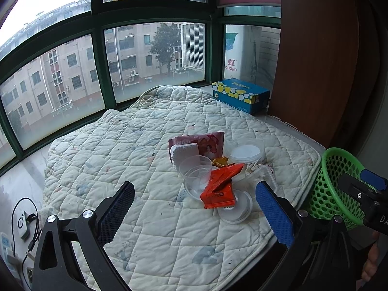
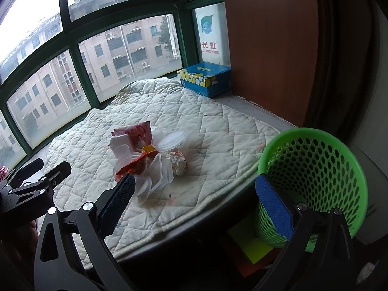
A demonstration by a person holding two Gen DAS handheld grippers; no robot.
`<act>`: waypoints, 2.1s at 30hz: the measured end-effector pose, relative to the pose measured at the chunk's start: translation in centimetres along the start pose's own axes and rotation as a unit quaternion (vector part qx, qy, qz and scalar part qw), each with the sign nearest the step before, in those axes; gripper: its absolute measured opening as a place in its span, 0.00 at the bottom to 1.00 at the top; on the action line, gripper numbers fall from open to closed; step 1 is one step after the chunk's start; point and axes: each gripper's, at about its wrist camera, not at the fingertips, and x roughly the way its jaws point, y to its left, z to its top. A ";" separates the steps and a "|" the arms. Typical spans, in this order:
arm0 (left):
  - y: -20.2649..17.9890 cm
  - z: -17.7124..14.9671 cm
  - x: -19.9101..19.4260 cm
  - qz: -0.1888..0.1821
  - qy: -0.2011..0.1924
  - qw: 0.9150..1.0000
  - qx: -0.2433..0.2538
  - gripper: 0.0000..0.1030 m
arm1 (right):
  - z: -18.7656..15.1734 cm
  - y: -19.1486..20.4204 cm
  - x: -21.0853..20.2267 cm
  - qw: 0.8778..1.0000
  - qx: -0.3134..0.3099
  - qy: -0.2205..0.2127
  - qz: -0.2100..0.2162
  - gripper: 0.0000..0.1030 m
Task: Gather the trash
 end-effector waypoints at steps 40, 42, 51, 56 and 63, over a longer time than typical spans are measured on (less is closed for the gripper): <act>2.5 1.0 2.0 0.017 0.017 0.999 -0.021 0.94 | 1.1 1.2 2.8 1.000 -0.017 0.014 0.015 0.95; 3.0 1.1 2.3 0.021 0.018 0.999 -0.025 0.94 | 1.1 1.4 3.2 0.999 -0.020 0.016 0.020 0.95; 5.8 2.0 2.9 0.046 0.017 0.998 -0.050 0.94 | 0.6 2.5 6.0 0.997 -0.033 0.045 0.051 0.91; 6.9 2.0 3.2 0.053 0.021 0.997 -0.059 0.94 | 0.3 2.6 8.2 0.995 -0.031 0.067 0.065 0.84; 7.6 1.5 3.9 0.050 0.033 0.996 -0.065 0.94 | -0.1 2.8 11.7 0.990 -0.023 0.103 0.090 0.69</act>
